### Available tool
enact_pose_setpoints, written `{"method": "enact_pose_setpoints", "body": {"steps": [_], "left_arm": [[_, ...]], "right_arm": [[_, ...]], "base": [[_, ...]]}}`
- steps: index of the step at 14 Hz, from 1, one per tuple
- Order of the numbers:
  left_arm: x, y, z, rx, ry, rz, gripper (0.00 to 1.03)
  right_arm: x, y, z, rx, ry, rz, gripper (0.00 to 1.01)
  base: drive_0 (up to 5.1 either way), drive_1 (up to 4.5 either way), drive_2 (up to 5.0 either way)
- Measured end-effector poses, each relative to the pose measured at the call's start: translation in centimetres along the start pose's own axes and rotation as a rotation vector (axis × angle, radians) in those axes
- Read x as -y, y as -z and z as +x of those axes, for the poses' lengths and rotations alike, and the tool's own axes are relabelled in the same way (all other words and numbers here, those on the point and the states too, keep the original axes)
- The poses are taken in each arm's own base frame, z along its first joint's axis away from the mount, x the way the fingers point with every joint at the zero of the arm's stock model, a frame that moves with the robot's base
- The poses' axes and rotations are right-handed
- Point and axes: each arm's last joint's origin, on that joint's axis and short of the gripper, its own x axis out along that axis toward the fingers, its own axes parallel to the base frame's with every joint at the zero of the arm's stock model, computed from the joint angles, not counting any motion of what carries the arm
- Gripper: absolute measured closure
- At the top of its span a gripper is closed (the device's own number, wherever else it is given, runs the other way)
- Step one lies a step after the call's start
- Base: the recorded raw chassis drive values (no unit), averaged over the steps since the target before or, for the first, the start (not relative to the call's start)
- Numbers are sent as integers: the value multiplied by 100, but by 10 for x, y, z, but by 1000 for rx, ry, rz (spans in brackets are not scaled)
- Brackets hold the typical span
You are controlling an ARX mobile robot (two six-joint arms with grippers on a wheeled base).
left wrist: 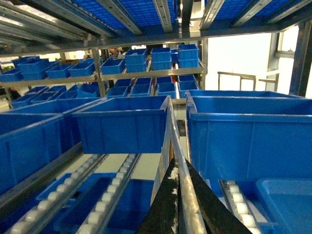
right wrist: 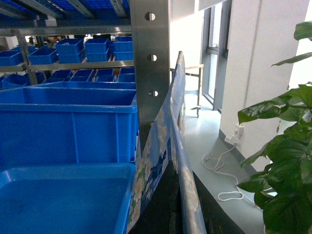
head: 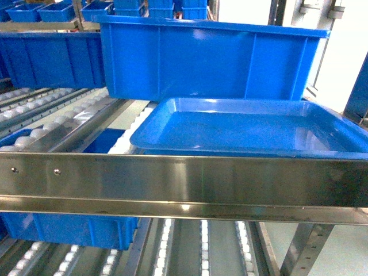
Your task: Move flower gift bag to table near conveyor
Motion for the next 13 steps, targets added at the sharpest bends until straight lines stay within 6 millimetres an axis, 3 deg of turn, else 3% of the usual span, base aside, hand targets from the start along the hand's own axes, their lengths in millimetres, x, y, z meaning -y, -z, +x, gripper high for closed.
{"method": "enact_pose_setpoints", "body": {"steps": [1,6,13], "left_arm": [[0,0,0,4,2,16,101],[0,1,1,-4,1,24,101],[0,1,1,-5,1,24,101]], "right_arm": [[0,0,0,0,4,0,99],[0,0,0,-1,6,0,99],[0,0,0,0,3,0,99]], "base": [[0,0,0],[-489,257,257],[-458,82,396]]}}
